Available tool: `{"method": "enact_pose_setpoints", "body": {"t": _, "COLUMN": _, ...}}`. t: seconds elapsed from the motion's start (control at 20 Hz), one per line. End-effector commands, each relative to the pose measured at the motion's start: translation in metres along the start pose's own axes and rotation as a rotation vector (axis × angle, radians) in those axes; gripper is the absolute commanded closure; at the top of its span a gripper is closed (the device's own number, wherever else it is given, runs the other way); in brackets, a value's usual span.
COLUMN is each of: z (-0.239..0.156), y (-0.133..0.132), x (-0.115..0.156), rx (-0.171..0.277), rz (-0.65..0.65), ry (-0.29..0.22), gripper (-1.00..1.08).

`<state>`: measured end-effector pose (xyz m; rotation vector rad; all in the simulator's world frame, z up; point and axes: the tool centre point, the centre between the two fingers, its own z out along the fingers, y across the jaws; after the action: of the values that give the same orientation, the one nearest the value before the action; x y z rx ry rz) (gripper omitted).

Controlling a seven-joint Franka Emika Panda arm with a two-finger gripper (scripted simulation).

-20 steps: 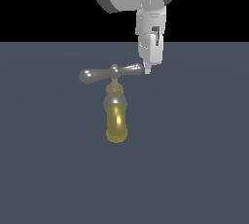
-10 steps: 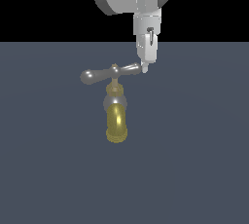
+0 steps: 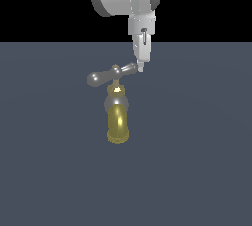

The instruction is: Turn on the faucet by rotating a designated handle.

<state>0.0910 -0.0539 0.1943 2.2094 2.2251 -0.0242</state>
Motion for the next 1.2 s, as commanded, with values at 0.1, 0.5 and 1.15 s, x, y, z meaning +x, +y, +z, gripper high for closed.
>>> {"method": "enact_pose_setpoints", "body": {"t": 0.1, "z": -0.001, "y": 0.002, "x": 0.017, "rx": -0.001, "rz": -0.006, "ry": 0.002, "gripper": 1.08}}
{"method": "enact_pose_setpoints", "body": {"t": 0.5, "z": -0.003, "y": 0.011, "x": 0.087, "rx": -0.005, "rz": -0.032, "ry": 0.01, "gripper": 1.08}}
{"method": "enact_pose_setpoints", "body": {"t": 1.15, "z": -0.002, "y": 0.002, "x": 0.087, "rx": -0.01, "rz": 0.016, "ry": -0.009, "gripper": 1.08}}
